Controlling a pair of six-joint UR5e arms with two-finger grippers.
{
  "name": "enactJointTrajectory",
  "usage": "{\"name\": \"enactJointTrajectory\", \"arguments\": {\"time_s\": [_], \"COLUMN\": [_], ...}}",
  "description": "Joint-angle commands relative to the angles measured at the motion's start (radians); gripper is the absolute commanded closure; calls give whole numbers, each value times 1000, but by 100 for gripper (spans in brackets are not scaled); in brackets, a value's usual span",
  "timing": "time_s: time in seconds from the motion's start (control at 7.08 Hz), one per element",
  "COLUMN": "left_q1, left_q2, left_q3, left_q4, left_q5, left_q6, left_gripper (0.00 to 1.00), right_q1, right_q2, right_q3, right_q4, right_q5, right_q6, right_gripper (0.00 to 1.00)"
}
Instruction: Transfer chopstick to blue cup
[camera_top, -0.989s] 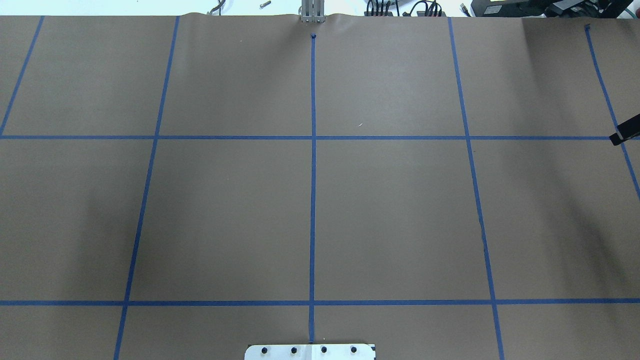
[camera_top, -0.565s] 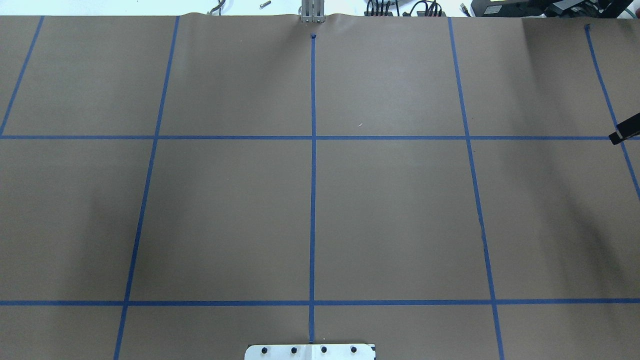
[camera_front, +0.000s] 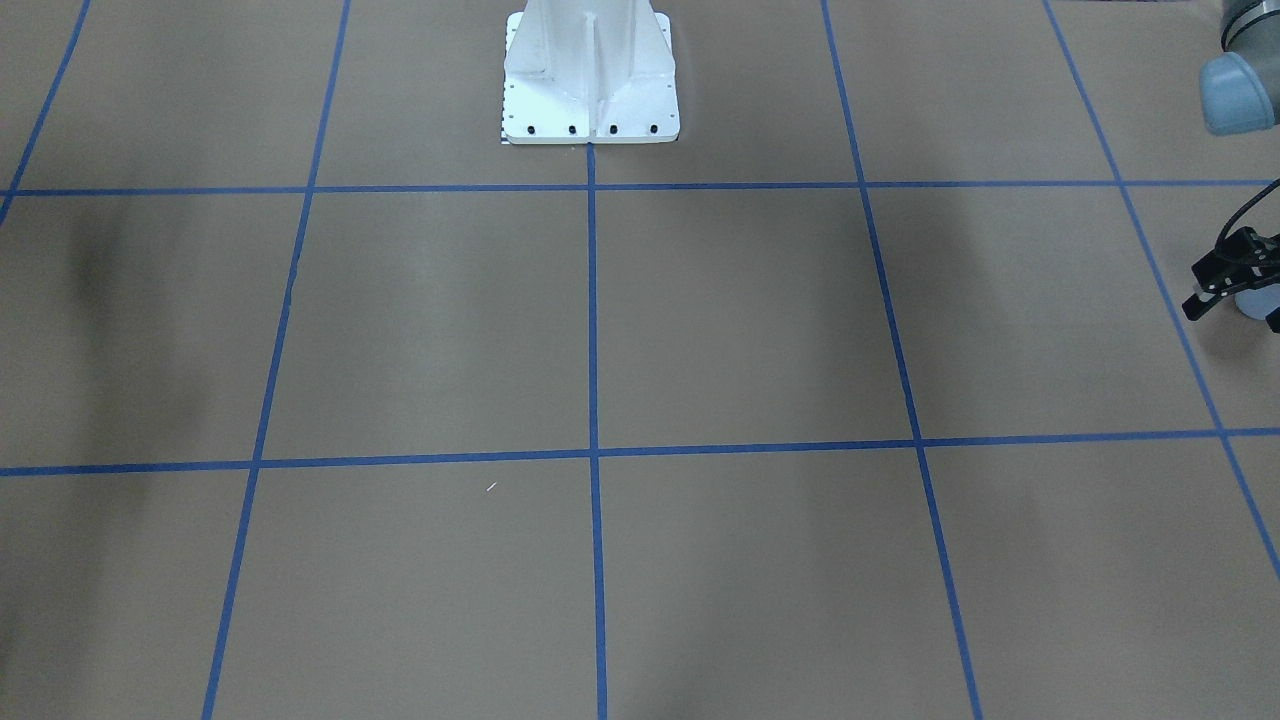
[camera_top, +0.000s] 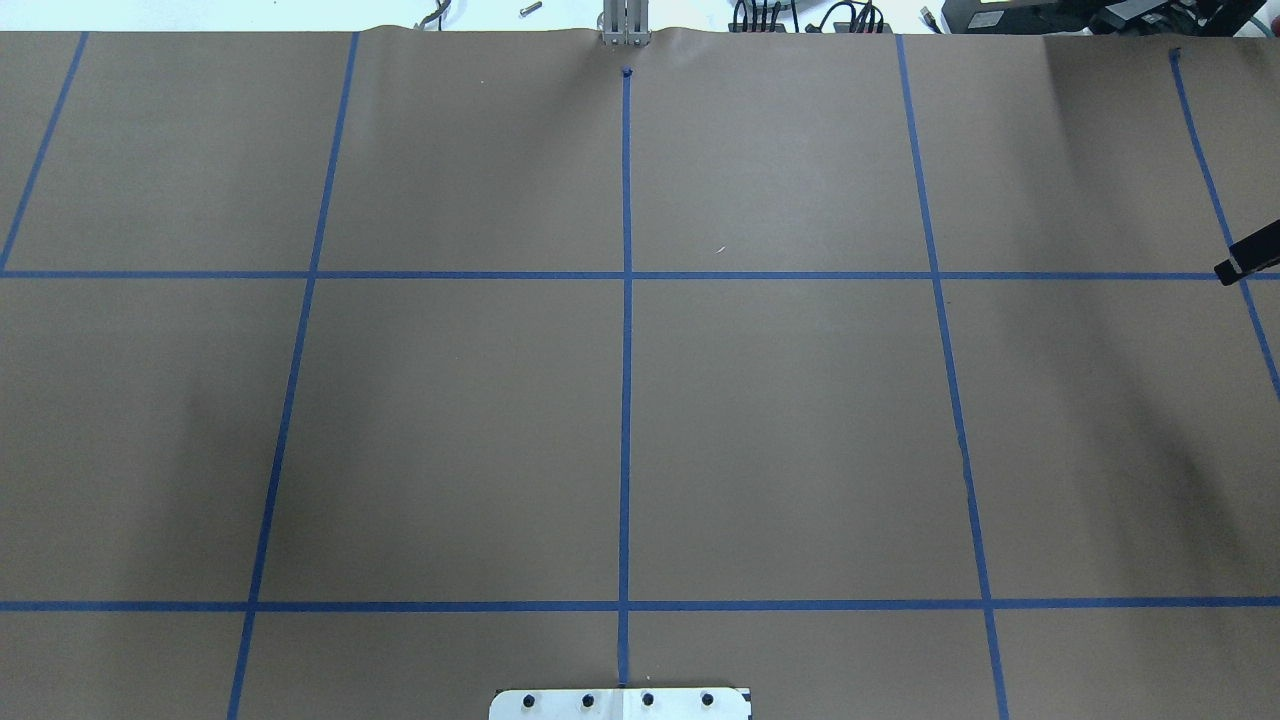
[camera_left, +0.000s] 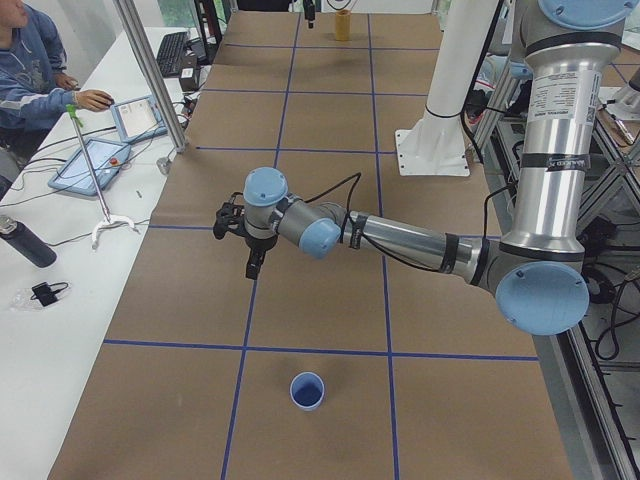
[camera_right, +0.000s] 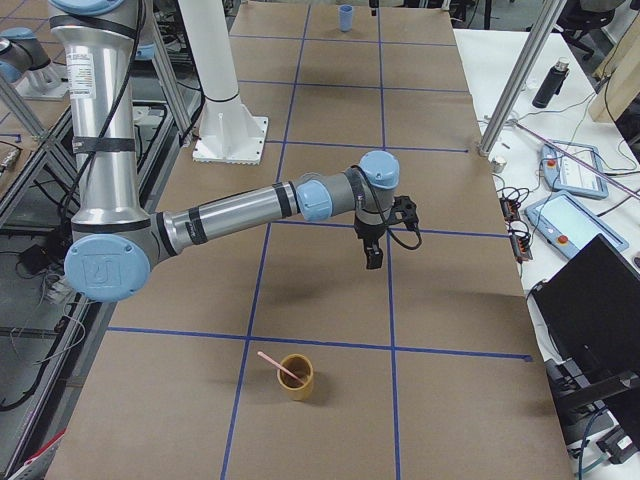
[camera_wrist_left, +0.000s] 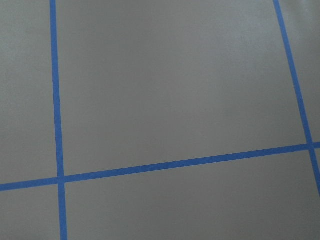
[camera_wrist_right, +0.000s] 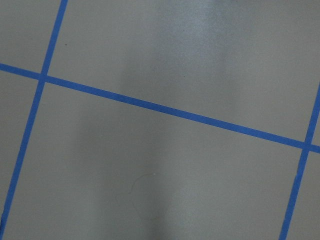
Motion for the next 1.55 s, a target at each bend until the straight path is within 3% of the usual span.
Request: {"name": "enactJointTrajectory", "arguments": {"time_s": [0.0, 0.56, 0.71, 0.99, 1.27, 1.41], "left_q1": [3, 2, 0, -15, -139, -208], "left_q2": [1, 30, 50, 131, 127, 114], "left_q3": [1, 10, 10, 16, 163, 284], "left_q4": [-11, -14, -43, -76, -73, -76], "left_q5": [-4, -4, -4, -2, 1, -4], "left_q6": [1, 8, 20, 246, 462, 608], "left_gripper": [2, 2, 2, 2, 2, 2], "right_q1": [-1, -1, -1, -1, -1, -1], "right_q2": [3, 5, -4, -5, -1, 0], "right_q3": [2, 0, -18, -43, -43, -38], "right_q4": [0, 17, 91, 120, 120, 120], "right_q5": [3, 18, 18, 18, 18, 18], "right_q6": [2, 2, 8, 45, 47, 48], "right_gripper": [0, 0, 0, 0, 0, 0]}}
